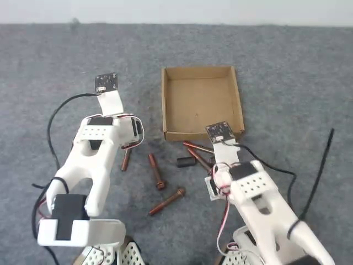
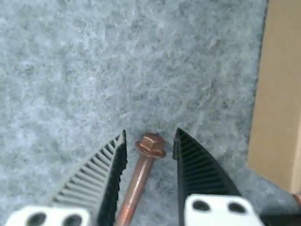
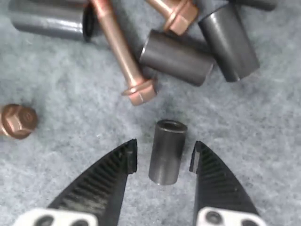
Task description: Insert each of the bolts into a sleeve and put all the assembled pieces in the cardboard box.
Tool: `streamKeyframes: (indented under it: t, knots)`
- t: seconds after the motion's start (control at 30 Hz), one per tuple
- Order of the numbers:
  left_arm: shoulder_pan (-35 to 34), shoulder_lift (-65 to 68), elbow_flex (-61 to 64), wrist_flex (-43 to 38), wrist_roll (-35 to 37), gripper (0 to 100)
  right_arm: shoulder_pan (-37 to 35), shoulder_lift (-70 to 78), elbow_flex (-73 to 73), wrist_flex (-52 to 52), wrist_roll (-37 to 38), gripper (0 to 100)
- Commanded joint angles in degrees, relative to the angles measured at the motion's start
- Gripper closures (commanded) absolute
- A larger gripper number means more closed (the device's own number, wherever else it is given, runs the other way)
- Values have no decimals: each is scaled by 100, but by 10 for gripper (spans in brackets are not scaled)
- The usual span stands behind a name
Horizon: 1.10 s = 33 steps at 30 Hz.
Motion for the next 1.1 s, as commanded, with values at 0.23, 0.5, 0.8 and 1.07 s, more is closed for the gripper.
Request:
streamKeyframes:
  t: [0.23,0.5,0.8,1.07]
  knots:
    - [18,-53,-31,-97,-44,844,66,-330,422,-840,105,823]
    - [9,-53,-31,-88,-44,844,611,-330,554,-1200,967,954]
    - [-9,-53,-31,-79,-44,844,646,-391,571,-1226,1046,940]
    - [-9,-53,-31,-79,-44,844,655,-400,158,-303,1037,846]
